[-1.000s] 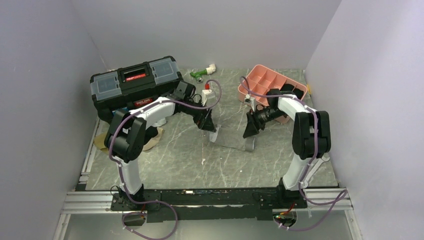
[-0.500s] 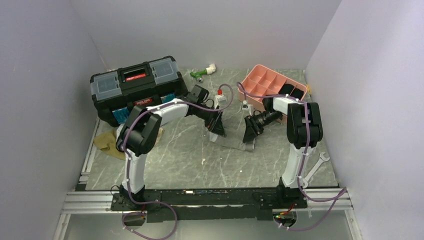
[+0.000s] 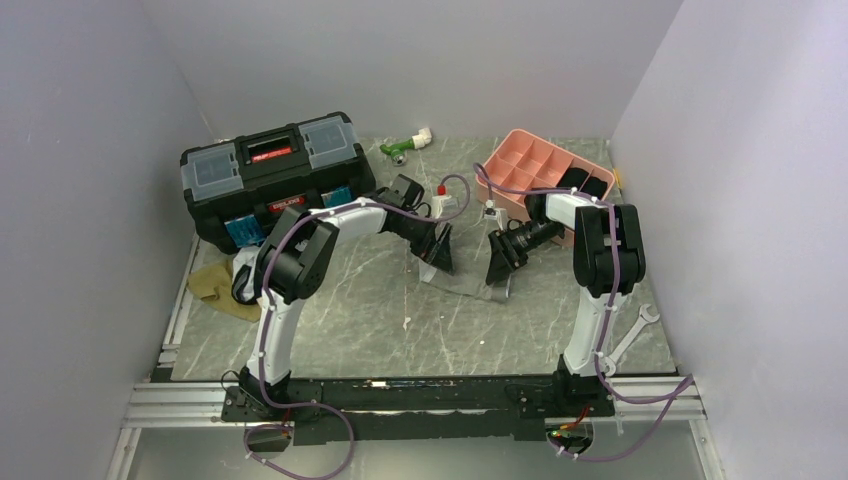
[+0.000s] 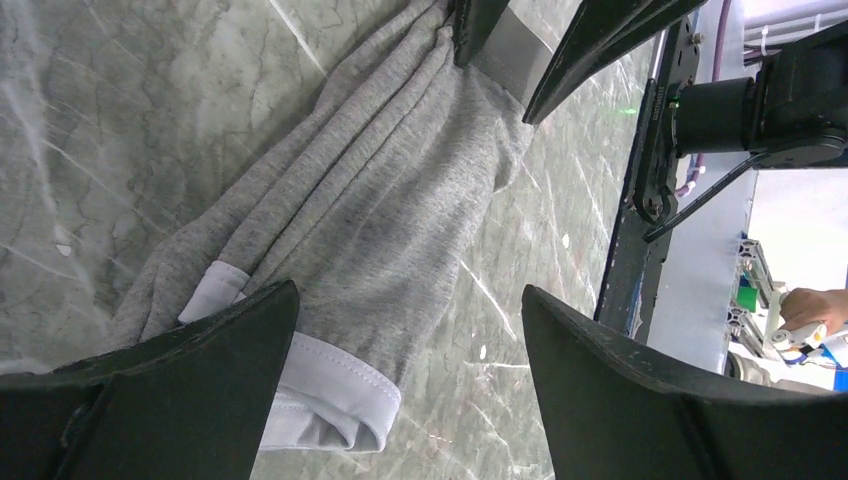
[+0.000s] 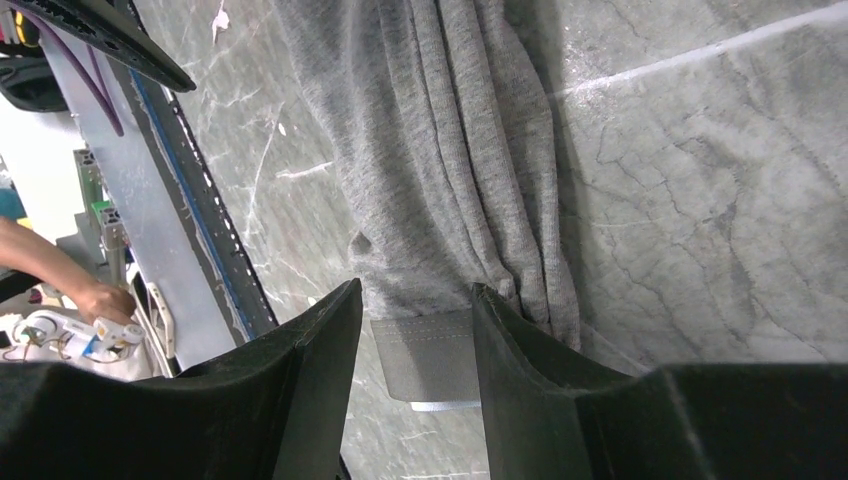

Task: Roll the underwear
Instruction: Fold the underwear at the center of the board.

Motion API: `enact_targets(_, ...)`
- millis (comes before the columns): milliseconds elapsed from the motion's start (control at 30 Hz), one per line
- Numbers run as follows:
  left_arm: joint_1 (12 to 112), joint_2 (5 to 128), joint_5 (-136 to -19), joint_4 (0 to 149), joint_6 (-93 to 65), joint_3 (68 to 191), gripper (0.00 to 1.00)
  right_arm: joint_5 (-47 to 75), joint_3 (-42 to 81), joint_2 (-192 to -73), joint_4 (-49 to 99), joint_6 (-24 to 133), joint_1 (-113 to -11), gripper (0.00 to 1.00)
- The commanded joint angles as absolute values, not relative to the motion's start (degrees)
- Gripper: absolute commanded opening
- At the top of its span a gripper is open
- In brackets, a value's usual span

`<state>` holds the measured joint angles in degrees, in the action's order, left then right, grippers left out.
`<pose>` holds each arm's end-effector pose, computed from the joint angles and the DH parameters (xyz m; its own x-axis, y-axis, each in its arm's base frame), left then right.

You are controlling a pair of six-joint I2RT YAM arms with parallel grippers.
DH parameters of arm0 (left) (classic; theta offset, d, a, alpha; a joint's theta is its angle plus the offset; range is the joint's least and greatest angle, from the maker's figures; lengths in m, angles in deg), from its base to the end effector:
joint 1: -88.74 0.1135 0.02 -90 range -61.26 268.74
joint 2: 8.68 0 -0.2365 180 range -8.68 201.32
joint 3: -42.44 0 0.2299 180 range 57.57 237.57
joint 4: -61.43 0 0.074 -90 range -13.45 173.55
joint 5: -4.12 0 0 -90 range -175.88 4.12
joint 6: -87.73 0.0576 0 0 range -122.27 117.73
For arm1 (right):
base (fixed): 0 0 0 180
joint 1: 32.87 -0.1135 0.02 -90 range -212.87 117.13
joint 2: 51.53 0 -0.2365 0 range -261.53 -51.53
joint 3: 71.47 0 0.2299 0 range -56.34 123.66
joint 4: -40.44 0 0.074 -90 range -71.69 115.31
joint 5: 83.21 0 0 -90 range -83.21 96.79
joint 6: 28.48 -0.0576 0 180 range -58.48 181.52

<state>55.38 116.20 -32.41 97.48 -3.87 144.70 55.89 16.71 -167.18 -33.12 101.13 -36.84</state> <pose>0.3285 -0.2717 0.1266 -0.7320 0.4621 -0.5006 0.6561 0.2804 -0.7006 0.3012 0.0645 0.1110 -0.8174 -0.4752 -0.3256 -0.5481 0.4676 0.6935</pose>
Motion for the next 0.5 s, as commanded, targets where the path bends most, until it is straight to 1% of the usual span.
enact_targets(0,55.5,116.0,-41.3,98.8,-3.0,143.7,0.91,46.5,16.0,-167.1,-27.0,101.5,-36.2,0.49)
enact_targets(100,55.3,114.4,-41.6,99.2,0.5,143.3,0.91,46.4,15.7,-166.0,-27.3,101.7,-36.3,0.49)
enact_targets(233,54.9,111.8,-40.4,100.1,3.2,143.2,0.92,49.8,16.9,-164.5,-30.6,103.3,-36.3,0.5)
enact_targets(467,54.9,108.1,-36.2,101.2,6.3,144.7,0.95,55.1,18.2,-159.6,-35.5,106.6,-36.2,0.56)
